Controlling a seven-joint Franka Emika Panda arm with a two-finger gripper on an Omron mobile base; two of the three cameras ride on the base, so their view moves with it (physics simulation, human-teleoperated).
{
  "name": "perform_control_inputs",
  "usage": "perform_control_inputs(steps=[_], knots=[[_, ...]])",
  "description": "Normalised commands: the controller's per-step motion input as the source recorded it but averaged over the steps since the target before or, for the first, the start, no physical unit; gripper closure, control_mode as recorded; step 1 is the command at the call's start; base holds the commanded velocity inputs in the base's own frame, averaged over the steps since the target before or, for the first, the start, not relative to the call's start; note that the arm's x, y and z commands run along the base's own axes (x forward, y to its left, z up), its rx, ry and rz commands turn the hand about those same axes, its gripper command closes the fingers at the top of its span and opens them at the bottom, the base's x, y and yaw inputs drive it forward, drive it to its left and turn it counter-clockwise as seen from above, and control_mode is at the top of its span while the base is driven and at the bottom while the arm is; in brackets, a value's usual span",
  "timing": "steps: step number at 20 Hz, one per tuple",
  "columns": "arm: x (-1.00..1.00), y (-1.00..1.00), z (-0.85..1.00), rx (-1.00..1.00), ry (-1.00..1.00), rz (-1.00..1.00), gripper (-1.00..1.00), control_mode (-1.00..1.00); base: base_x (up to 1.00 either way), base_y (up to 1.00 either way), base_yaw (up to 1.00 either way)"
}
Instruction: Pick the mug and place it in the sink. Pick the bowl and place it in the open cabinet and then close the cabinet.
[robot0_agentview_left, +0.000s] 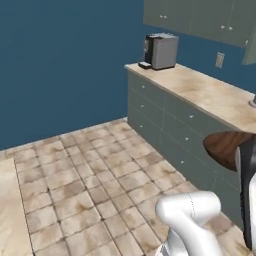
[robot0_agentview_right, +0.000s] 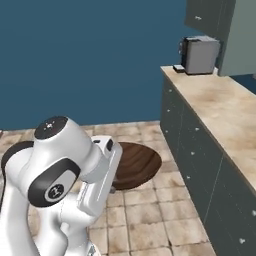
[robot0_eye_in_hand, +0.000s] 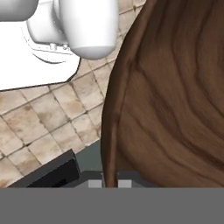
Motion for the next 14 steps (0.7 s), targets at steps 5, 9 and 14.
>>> perform_control_inputs(steps=[5,9,14], knots=[[0.00,0.00,0.00,0.00,0.00,0.00,1.00,1.00,0.59,-0.04,-0.50],[0.00,0.00,0.00,0.00,0.00,0.00,1.00,1.00,0.58,0.00,-0.60],[0.00,0.00,0.00,0.00,0.00,0.00,1.00,1.00,0.58,0.00,-0.61]])
